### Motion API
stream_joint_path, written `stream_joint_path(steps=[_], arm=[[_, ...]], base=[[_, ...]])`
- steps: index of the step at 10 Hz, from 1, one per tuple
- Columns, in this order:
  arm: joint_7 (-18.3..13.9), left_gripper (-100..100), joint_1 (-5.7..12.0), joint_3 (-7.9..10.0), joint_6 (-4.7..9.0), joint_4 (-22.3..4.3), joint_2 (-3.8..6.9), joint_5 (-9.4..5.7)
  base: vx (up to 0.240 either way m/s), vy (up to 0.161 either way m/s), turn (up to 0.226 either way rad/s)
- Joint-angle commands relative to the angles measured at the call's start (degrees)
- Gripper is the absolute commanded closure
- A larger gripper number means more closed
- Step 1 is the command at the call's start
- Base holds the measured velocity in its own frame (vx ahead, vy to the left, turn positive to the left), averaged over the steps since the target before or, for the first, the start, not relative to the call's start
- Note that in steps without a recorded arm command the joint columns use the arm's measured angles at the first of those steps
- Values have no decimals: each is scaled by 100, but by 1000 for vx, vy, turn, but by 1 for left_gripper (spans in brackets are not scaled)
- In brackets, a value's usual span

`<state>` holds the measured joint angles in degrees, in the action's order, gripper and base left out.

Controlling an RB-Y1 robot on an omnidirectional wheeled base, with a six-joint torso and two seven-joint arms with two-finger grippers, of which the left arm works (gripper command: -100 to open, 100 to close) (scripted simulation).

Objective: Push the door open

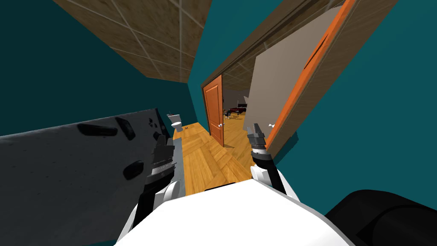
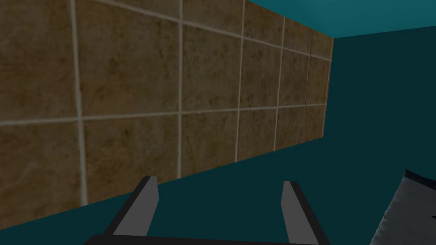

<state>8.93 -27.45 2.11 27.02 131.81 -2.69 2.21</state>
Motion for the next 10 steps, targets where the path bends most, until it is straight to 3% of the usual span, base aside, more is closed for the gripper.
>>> stream_joint_path(steps=[1,4,7,10], arm=[[145,-100,77,-74,45,-197,88,8],[351,-100,188,-181,109,-479,196,19],[712,-100,380,-366,222,-972,348,38],[934,-100,499,-480,291,-1275,426,50]], base=[[83,-1,-66],[114,14,-46],[151,33,-69],[115,5,-43]])
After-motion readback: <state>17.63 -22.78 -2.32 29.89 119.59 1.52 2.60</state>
